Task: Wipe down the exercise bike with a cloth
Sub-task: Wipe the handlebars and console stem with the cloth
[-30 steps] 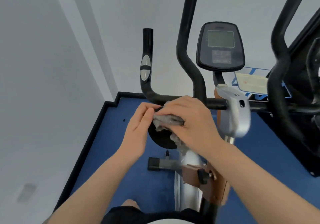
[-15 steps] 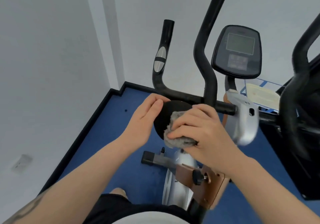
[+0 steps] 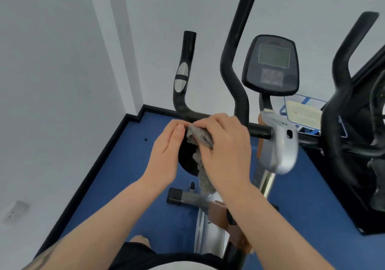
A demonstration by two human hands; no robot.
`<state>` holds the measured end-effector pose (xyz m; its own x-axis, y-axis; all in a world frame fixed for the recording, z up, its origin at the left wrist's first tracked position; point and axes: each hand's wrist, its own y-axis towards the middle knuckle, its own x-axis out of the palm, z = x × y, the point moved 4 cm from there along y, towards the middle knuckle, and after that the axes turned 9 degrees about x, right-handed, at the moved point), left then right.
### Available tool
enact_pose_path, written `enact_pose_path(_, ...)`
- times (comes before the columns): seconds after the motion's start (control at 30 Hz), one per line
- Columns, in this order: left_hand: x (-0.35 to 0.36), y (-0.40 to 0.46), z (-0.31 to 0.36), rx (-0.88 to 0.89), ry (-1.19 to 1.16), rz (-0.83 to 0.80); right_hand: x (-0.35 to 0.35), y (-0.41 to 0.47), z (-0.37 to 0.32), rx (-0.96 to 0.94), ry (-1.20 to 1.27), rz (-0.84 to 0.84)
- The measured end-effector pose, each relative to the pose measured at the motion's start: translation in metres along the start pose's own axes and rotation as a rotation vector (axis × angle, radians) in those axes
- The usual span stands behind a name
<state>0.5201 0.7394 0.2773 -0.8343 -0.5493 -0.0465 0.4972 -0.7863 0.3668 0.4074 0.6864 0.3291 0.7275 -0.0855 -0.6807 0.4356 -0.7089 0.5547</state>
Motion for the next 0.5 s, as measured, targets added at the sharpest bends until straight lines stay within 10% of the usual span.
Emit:
enact_pose_path(0.17,-0.005,0.001,-0.002,-0.009,0.023,-0.025,-0.014,-0.006,0.013,-0.222,0.061,-0.146)
enact_pose_path(0.37,-0.005,0.004,0.005,-0.050,0.092,-0.052,-0.022,0.002,0.015,0.161,0.400,-0.130)
enact_pose_path(0.5,-0.003,0.011,0.015,-0.037,0.313,-0.064,-0.061,-0.005,0.051,0.400,0.522,0.162)
